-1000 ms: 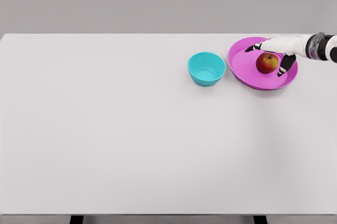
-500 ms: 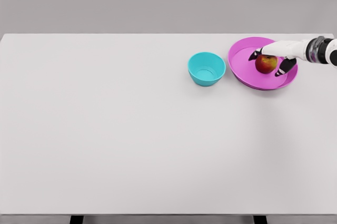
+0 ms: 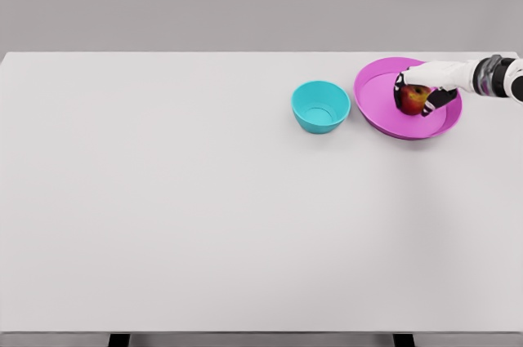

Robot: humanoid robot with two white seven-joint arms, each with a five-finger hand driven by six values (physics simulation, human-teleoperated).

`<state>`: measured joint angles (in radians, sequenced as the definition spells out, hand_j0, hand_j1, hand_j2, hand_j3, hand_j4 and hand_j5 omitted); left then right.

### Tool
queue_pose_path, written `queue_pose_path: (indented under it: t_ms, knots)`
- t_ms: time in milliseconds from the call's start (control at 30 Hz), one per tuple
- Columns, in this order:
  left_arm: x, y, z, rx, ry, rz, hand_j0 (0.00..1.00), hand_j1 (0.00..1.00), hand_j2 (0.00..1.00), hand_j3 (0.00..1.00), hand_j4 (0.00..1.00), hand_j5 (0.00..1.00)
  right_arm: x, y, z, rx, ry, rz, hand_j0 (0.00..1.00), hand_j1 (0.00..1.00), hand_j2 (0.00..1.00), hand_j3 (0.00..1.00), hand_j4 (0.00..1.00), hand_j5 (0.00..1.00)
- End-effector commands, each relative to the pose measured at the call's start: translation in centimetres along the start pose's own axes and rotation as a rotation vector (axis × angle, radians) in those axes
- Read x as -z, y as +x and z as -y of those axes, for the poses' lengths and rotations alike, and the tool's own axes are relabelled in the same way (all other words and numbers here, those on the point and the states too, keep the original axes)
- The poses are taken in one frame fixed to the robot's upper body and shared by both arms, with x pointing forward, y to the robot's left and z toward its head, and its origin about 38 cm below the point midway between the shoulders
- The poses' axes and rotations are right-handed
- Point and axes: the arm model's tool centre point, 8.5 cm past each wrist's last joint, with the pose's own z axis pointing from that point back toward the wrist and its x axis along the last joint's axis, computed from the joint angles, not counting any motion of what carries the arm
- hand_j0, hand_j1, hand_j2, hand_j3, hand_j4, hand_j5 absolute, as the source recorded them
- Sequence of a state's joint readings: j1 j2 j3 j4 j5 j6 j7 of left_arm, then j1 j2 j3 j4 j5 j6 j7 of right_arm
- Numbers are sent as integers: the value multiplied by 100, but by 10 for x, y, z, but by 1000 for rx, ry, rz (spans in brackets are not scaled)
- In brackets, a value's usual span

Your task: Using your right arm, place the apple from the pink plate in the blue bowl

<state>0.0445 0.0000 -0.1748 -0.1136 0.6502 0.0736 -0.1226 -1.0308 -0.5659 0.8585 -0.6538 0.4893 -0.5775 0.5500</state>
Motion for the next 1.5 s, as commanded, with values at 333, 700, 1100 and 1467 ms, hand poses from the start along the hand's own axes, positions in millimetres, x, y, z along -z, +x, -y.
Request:
queue_pose_path:
  t_ms: [333, 700, 1100, 1467]
  knots:
    - [0, 0, 0, 0, 0, 0, 100, 100, 100, 100, 100, 100, -28, 92, 94, -239, -237, 243, 34, 34, 34, 34, 34, 34]
    - [0, 0, 0, 0, 0, 0, 100, 100, 100, 100, 100, 100, 11, 150, 77, -280, -175, 340, 34, 34, 34, 34, 34, 34]
    - [0, 0, 0, 0, 0, 0, 100, 100, 100, 100, 100, 100, 2, 148, 83, -273, -195, 300, 96, 96, 96, 96, 96, 96]
    - [0, 0, 0, 0, 0, 0, 100, 100, 100, 100, 100, 100, -133, 150, 81, -381, -285, 361, 100, 100, 100, 100, 100, 100]
